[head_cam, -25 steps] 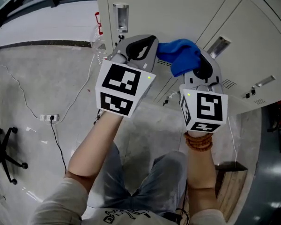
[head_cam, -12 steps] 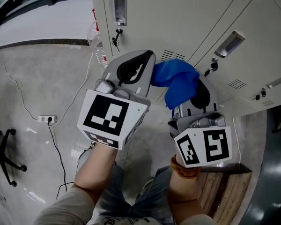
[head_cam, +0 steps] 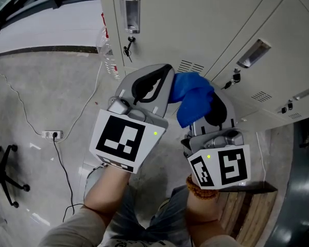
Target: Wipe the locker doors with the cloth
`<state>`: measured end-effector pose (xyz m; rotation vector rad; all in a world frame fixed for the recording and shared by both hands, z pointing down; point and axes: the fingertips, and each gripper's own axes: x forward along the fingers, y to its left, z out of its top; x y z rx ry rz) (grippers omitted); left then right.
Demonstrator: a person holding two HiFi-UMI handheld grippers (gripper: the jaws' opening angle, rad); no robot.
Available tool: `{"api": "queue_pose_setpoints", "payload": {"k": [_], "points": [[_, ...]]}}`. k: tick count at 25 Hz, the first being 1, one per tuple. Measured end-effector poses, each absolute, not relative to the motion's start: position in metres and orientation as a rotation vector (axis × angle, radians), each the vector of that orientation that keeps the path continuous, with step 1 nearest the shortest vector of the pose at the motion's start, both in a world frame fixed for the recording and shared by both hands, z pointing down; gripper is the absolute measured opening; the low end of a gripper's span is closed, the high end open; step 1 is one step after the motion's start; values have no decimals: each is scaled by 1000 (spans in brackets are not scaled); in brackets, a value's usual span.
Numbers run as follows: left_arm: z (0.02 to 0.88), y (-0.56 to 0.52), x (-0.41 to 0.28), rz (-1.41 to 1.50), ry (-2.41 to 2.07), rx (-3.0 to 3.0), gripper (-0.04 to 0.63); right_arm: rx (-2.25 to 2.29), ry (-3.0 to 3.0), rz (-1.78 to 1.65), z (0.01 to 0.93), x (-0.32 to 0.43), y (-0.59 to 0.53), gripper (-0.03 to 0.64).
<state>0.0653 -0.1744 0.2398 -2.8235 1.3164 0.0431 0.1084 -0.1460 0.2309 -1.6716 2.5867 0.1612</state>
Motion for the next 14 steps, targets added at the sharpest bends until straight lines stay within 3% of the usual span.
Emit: {"api": "queue_pose_setpoints", "payload": {"k": [14], "points": [[246, -188, 64, 50, 1314, -2834, 2, -1666, 2581, 146, 241, 110, -163, 29]]}}
